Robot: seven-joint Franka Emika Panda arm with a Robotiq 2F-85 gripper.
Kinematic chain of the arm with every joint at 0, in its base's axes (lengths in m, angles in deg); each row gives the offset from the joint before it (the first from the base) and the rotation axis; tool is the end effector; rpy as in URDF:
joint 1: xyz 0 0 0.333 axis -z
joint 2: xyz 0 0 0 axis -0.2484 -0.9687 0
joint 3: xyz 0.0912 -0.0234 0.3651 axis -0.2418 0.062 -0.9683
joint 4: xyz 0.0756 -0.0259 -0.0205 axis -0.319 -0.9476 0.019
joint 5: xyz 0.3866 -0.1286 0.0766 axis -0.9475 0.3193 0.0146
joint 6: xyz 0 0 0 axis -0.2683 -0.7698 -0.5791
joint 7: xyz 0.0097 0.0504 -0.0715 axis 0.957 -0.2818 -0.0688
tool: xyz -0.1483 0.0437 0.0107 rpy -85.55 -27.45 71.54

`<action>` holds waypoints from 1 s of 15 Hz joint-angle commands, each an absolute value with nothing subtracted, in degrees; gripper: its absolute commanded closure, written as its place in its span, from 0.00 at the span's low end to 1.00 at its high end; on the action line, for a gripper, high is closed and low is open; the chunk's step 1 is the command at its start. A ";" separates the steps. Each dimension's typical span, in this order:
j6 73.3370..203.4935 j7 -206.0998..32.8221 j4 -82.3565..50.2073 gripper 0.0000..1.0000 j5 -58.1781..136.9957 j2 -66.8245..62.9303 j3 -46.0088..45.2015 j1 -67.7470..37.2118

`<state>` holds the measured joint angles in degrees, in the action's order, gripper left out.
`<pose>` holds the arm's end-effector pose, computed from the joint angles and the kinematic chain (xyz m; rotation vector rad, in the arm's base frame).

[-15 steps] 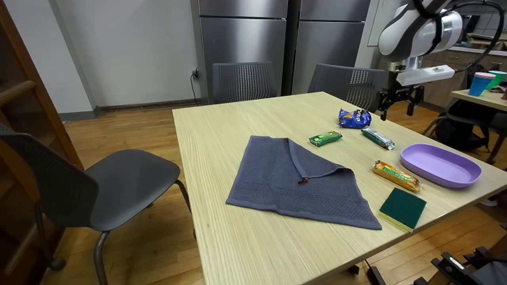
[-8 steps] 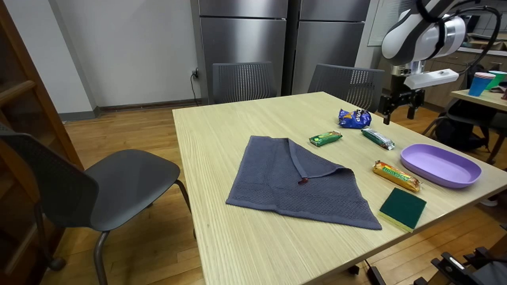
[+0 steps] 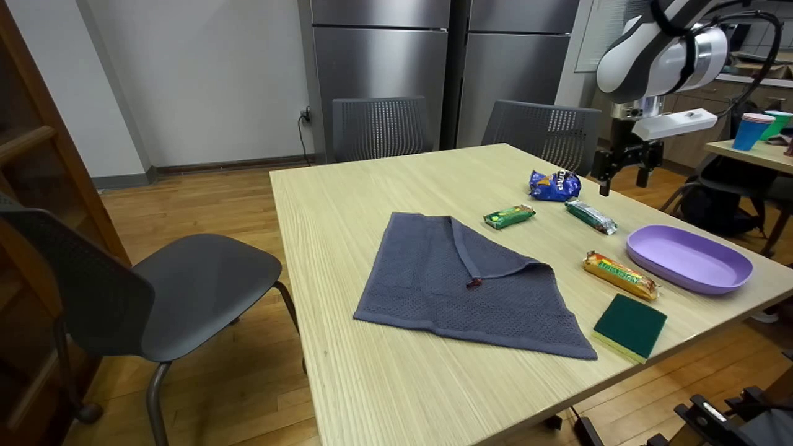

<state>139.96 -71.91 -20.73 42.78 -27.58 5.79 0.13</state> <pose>0.6602 -0.2963 0.1525 2.9605 -0.1931 -0.1510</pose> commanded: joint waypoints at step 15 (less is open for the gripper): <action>144.67 -67.51 -17.97 0.00 37.62 -30.88 -0.02 2.87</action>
